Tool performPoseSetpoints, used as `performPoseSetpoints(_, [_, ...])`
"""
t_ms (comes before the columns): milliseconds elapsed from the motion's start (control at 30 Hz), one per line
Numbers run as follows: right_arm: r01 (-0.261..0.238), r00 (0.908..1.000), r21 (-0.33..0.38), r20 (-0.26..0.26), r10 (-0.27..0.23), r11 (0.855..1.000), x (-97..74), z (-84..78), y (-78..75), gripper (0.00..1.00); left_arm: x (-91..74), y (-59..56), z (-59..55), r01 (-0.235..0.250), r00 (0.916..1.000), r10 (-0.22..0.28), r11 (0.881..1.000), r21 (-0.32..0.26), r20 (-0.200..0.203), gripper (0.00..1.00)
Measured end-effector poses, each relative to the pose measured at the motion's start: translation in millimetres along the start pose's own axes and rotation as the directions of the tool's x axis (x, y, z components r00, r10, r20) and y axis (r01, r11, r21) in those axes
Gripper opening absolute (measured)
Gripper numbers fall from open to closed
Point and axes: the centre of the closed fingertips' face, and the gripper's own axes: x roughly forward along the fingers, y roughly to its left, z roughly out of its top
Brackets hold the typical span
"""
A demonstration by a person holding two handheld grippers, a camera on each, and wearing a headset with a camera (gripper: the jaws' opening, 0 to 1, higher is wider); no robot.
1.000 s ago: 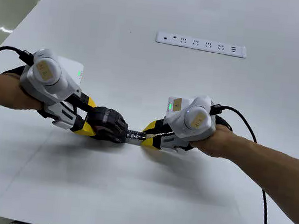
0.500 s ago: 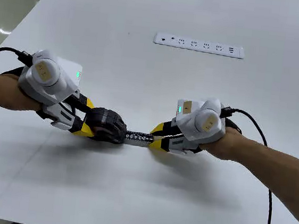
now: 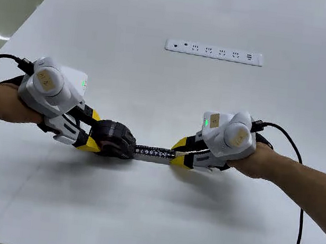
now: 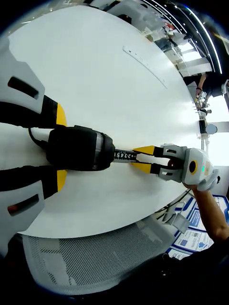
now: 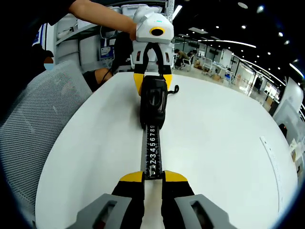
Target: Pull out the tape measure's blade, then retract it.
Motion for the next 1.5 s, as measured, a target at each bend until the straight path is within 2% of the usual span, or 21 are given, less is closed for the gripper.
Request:
performPoseSetpoints(867, [0.017,0.9998,0.017,-0.012,-0.017,1.000,-27.7,-26.1,0.1,0.09,0.3,0.6,0.1,-0.002,1.0000,0.002,1.000,0.000,-0.005,0.23])
performPoseSetpoints(1500, [0.033,0.9990,0.062,-0.031,-0.032,0.998,-52.9,-49.0,5.0,0.09,-0.3,-0.4,1.3,0.003,1.0000,-0.003,1.000,-0.001,-0.008,0.23])
